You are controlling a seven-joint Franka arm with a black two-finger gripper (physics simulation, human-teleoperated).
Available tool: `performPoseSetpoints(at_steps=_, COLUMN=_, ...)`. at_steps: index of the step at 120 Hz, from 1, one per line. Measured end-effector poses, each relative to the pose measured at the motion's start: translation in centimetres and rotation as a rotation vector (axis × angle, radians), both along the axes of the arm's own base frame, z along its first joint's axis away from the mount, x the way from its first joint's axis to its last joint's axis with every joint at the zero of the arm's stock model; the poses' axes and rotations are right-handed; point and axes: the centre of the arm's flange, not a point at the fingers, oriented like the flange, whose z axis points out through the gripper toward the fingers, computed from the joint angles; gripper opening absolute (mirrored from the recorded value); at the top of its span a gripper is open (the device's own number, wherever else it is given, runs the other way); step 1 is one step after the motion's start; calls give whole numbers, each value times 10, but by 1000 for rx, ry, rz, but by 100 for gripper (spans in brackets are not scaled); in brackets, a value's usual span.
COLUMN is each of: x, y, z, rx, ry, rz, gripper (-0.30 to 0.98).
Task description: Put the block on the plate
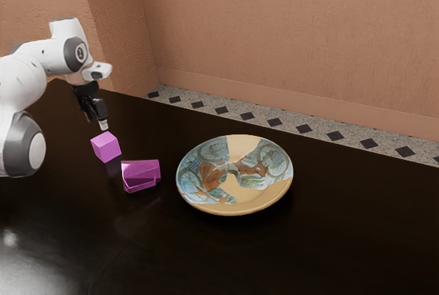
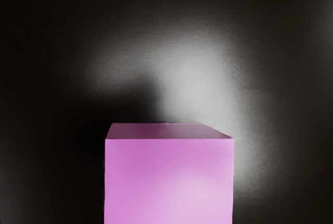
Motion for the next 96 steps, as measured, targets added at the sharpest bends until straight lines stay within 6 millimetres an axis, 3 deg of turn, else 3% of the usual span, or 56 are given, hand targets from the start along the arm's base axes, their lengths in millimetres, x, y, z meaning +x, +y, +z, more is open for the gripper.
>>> performPoseSetpoints(at_steps=16, x=7, y=-8, z=-11, rx=-3, ry=-25, rz=-48, gripper=69)
performPoseSetpoints(at_steps=30, x=-9, y=-15, z=-34, rx=-29, ry=12, rz=-58, gripper=68)
performPoseSetpoints(at_steps=64, x=-9, y=-16, z=-38, rx=30, ry=7, rz=-121, gripper=69)
performPoseSetpoints(at_steps=96, x=-16, y=-14, z=-65, rx=68, ry=18, rz=-150, gripper=69)
